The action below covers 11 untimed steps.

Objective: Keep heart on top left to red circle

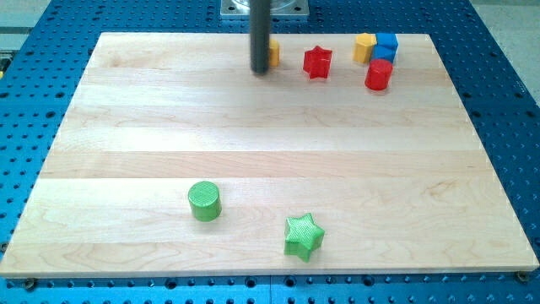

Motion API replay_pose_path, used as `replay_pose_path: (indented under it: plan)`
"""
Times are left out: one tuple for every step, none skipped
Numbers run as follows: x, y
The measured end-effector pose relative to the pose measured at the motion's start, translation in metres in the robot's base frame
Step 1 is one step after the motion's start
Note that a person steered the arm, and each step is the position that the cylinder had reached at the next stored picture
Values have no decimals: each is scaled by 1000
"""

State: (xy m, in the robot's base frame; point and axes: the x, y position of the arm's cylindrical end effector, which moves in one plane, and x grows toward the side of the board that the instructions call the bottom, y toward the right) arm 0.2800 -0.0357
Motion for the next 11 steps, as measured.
replay_pose_path:
  plan:
    - [-17, -32]
    - [-31, 42]
    - [-37, 102]
    - [-63, 94]
    - [-68, 128]
    - [-61, 156]
    - [-52, 175]
    - [-39, 149]
    - [-21, 147]
    - [-11, 115]
    - [1, 114]
